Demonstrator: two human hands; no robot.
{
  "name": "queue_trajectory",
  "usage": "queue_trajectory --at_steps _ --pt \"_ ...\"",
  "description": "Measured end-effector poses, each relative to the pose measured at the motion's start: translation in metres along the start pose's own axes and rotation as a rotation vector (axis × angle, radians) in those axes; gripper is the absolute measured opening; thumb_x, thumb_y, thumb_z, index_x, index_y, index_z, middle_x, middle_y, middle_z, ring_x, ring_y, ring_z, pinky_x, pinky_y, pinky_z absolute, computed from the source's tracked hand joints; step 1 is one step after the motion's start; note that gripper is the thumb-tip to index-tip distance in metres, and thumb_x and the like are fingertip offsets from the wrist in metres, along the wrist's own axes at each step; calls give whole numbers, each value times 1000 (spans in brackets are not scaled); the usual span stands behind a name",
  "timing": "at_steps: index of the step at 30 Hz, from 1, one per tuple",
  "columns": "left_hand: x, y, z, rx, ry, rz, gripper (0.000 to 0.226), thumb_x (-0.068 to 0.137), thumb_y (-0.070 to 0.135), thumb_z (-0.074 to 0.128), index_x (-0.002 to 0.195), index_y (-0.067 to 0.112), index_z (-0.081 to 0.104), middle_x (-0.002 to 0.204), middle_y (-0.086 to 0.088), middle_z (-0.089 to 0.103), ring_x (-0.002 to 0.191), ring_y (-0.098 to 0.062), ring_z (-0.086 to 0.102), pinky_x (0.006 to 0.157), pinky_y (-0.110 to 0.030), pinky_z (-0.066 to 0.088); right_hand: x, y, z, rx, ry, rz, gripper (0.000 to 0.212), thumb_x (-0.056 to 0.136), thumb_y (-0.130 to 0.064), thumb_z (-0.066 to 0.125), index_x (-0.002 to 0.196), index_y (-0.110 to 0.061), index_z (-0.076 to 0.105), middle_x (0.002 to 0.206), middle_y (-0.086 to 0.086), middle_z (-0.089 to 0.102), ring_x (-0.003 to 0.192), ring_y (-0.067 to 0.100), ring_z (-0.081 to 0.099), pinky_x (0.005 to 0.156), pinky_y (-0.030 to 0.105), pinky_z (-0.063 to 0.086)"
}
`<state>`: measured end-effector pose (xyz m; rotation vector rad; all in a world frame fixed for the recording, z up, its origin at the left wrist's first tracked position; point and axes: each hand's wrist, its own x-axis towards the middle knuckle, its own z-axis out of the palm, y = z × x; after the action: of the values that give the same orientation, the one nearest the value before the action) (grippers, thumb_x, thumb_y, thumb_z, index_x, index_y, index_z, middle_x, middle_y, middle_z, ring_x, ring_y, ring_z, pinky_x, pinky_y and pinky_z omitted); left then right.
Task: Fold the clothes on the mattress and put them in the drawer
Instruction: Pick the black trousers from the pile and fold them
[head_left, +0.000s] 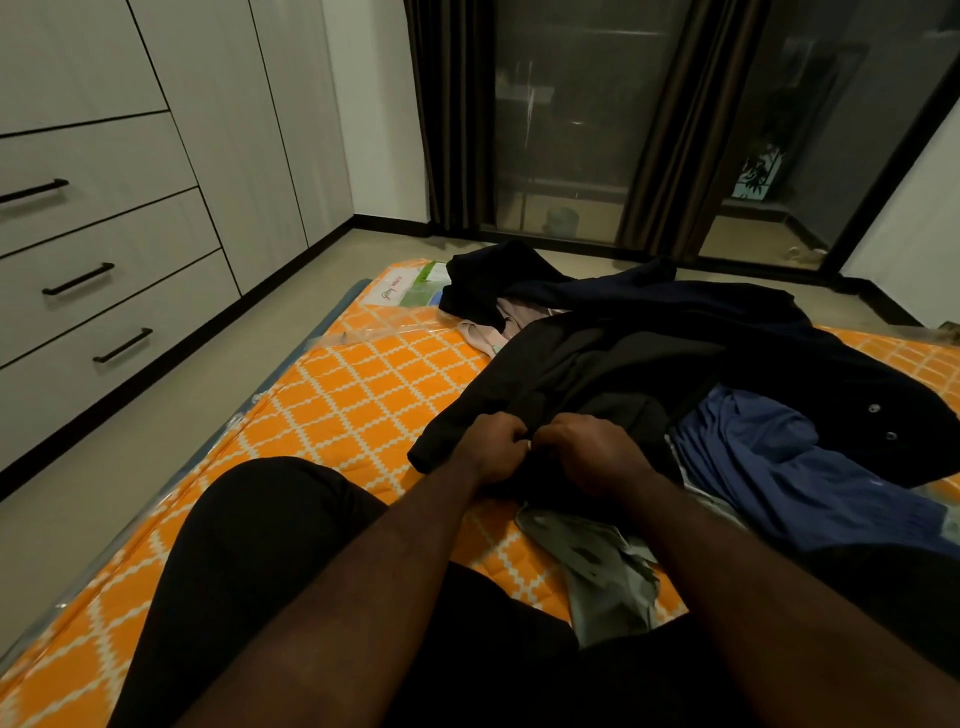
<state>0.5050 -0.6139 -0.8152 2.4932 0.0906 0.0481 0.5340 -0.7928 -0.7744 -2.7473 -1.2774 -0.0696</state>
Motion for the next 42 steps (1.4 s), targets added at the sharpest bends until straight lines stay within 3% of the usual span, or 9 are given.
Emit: queue_trajectory --at_steps 8,14,19,24,31,34,37,42 --pt "-1 0 0 -112 32 36 17 91 27 70 75 23 66 71 10 62 74 -11 62 69 -29 49 1 4 3 28 75 31 10 99 -27 60 102 -32 69 98 -8 67 84 13 63 65 26 45" --pt "-2 -4 -4 -176 -62 57 32 94 28 70 63 30 61 64 11 58 62 -1 54 59 -20 38 1 10 12 160 116 193 6 90 -31 67 88 -27 63 85 -3 67 75 20 63 67 36 55" --pt "-1 -5 -5 -127 -144 86 10 97 25 66 88 25 69 78 14 62 76 -4 59 72 -26 44 1 10 18 175 123 213 12 91 -25 66 84 -26 56 81 -3 63 72 20 61 64 36 54" --pt "-2 -2 -11 71 -210 155 16 98 19 61 108 14 73 107 -6 71 98 -21 64 85 -34 49 1 11 18 166 145 223 15 88 -21 68 84 -25 54 81 -1 62 73 23 60 63 36 52" --pt "-3 -2 -14 162 -198 170 18 96 23 59 111 22 68 104 -4 69 91 -22 64 80 -43 54 0 9 21 113 169 214 14 94 -22 64 106 -30 66 100 1 61 88 24 60 71 34 49" --pt "-5 -1 -15 159 -156 196 4 96 30 57 95 26 56 92 -1 63 84 -23 62 72 -40 51 0 10 18 79 281 250 21 97 -22 63 117 -28 68 103 3 59 87 23 59 66 30 43" --pt "-7 -1 -18 196 -120 199 20 93 35 59 80 26 46 78 4 52 75 -20 56 63 -38 45 0 15 8 67 419 351 22 98 -22 61 119 -28 66 105 3 58 86 25 61 61 32 47" --pt "-3 -7 -20 318 -12 143 12 87 25 56 95 16 56 99 -7 61 93 -30 60 69 -38 46 -3 33 -2 126 465 495 28 99 -20 57 125 -31 56 110 2 54 93 29 59 66 33 42"
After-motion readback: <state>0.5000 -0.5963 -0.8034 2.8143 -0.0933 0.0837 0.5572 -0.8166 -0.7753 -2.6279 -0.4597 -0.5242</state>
